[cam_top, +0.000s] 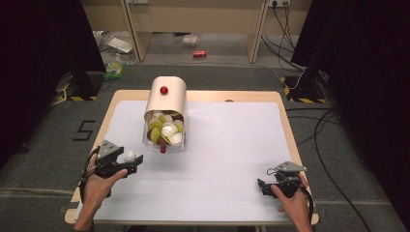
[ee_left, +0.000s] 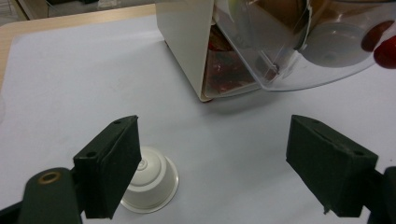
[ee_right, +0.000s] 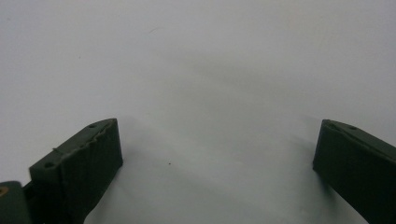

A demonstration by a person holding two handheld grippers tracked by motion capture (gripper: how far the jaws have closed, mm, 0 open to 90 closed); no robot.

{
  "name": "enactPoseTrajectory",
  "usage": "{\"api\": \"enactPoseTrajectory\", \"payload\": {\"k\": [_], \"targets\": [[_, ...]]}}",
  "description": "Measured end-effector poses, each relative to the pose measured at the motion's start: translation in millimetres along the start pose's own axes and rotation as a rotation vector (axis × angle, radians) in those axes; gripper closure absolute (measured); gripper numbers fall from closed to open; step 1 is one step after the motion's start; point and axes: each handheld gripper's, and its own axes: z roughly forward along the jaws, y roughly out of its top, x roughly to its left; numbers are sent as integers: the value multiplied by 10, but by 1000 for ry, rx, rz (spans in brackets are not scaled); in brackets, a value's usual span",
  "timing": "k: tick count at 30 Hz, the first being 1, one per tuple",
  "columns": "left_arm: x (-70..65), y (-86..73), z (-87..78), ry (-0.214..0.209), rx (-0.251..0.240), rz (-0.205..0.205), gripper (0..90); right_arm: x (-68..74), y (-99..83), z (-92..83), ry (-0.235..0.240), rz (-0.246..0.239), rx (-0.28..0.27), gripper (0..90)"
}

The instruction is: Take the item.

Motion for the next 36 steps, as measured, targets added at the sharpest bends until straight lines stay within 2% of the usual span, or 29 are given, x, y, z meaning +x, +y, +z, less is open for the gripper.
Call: {"api": "enactPoseTrajectory", "payload": {"k": [17,36], "targets": [[-119,92,-2,-22,-20,12,174,0,0,0,0,-1,0,16],[-159,159,5,-25,-26,17,174,0,0,0,-1,0,0,16]]}}
